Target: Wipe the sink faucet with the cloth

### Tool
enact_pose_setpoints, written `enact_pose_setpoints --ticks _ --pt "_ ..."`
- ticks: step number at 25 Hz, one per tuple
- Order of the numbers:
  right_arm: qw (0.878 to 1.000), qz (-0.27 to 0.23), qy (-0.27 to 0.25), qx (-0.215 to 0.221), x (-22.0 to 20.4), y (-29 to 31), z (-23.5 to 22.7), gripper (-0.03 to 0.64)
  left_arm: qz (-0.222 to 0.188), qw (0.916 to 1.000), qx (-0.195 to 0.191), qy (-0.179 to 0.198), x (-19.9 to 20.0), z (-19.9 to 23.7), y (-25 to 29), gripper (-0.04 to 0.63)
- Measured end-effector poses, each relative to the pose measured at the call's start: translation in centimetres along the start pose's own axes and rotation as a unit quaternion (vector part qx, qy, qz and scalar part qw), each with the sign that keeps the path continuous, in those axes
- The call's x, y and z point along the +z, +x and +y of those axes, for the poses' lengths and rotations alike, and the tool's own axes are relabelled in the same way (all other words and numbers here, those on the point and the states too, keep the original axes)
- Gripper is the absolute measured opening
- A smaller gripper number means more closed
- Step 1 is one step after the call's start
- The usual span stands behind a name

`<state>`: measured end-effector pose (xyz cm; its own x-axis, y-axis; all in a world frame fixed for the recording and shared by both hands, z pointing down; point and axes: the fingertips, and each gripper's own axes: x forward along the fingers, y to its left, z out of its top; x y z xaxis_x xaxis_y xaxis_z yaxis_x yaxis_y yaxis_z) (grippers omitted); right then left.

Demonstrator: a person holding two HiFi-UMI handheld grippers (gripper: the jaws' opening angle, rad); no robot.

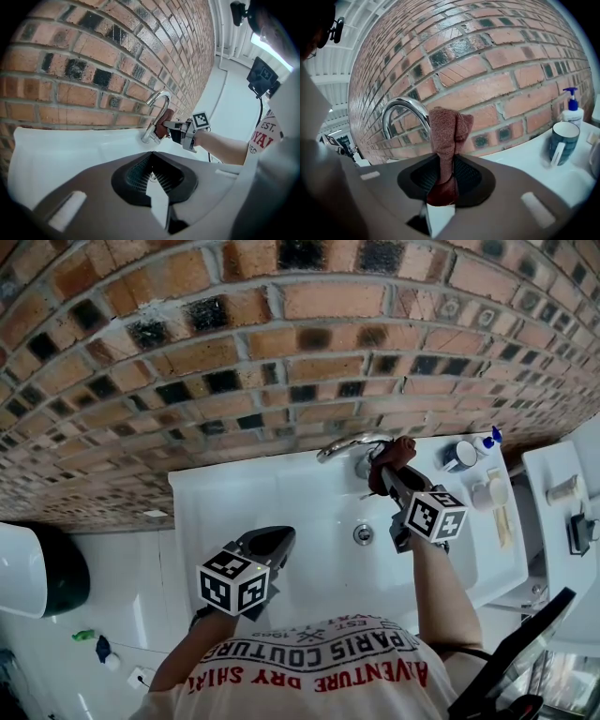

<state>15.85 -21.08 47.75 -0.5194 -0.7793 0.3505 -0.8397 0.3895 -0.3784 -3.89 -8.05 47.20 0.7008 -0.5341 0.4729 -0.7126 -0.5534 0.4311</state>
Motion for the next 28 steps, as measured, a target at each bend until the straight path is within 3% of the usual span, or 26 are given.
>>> enact_pose_setpoints --ticks 9,14,17,20,28 --pt "0.999 -0.042 -0.013 0.004 2.1 -2.7 2.1 0.084 -0.005 1.0000 0.002 0.004 0.2 -0.1 -0.6 0.006" --pt "0.995 -0.062 -0.047 0.069 3.8 -4.4 7.6 0.084 -0.007 1.0000 0.000 0.005 0.2 -0.3 -0.6 0.005" --pt "0.991 -0.055 -0.033 0.118 3.6 -4.4 10.9 0.084 -0.008 1.0000 -0.002 0.004 0.3 -0.3 -0.7 0.006" --pt "0.990 -0.038 -0.021 0.133 2.3 -3.6 12.2 0.084 -0.008 1.0000 0.001 0.004 0.3 -0.2 -0.9 0.005" --pt "0.991 0.068 -0.016 0.117 -2.0 1.1 12.3 0.084 -0.010 0.9999 0.004 -0.002 0.3 0.3 -1.0 0.005"
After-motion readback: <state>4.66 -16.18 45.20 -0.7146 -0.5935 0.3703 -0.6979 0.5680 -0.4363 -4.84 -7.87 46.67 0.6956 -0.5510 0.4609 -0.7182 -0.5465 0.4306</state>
